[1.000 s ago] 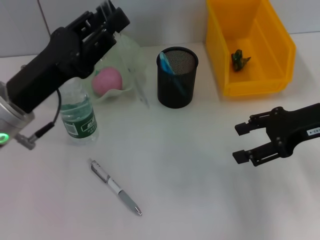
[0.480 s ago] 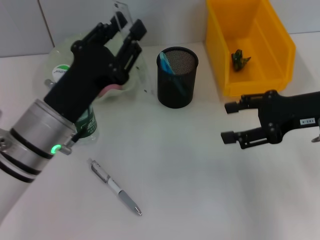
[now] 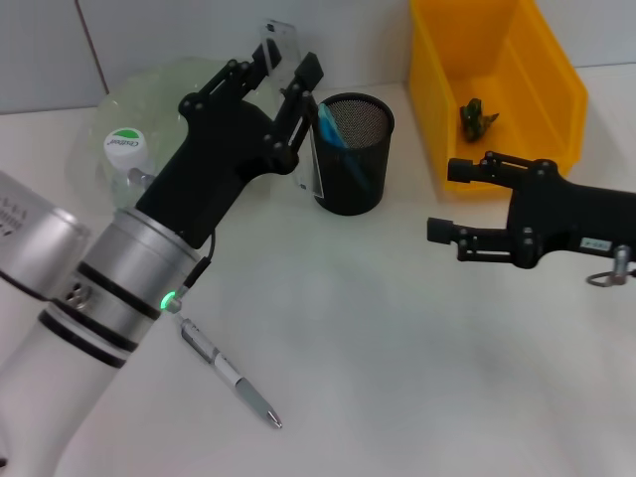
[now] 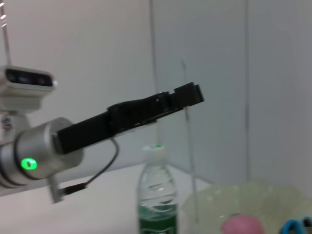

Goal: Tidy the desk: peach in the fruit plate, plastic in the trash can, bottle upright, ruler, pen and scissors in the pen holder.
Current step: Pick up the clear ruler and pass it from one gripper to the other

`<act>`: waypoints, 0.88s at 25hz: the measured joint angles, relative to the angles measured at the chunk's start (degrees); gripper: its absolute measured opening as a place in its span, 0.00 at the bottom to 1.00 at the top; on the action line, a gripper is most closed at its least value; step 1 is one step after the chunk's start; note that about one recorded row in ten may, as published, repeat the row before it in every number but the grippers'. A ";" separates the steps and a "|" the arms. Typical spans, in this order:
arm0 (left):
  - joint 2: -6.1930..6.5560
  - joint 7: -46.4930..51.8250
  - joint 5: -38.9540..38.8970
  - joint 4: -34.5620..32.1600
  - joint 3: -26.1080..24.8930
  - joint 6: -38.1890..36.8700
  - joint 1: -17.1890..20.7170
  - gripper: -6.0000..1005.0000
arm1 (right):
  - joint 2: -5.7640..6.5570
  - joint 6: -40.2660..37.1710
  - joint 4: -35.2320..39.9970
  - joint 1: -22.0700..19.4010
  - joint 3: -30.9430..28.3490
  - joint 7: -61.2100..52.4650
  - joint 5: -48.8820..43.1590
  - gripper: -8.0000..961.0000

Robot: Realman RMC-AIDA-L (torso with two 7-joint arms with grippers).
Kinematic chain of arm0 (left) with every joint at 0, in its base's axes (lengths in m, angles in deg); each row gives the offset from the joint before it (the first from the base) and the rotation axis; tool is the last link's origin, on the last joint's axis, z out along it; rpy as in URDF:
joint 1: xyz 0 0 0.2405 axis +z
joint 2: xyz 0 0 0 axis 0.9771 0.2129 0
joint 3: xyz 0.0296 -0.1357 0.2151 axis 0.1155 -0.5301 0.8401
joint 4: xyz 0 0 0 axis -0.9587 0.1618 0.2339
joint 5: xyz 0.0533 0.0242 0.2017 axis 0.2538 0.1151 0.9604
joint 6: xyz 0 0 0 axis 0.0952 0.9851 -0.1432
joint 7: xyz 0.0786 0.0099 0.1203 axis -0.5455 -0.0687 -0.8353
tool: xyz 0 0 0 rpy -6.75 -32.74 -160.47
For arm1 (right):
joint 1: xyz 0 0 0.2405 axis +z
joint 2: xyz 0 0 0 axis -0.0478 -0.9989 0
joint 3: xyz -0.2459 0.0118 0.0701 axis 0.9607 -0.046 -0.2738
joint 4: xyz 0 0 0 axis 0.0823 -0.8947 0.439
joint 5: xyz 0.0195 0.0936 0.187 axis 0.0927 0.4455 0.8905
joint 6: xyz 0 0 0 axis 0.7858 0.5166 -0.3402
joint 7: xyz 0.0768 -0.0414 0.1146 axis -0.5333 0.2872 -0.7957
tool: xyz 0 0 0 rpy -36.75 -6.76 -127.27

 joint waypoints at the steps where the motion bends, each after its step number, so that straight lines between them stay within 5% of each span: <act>1: 0.00 -1.69 -1.60 -0.65 0.98 1.22 -0.28 0.40 | -0.02 1.28 -1.99 -0.07 0.00 2.31 1.06 0.78; 9: 0.00 -4.31 -4.56 -1.74 2.26 3.83 -0.99 0.40 | -0.27 6.88 -16.50 0.94 0.49 20.19 11.32 0.78; 22: 0.00 -10.85 -11.72 -3.34 6.66 4.58 -1.65 0.40 | -0.46 8.86 -30.77 6.50 0.02 29.47 14.28 0.77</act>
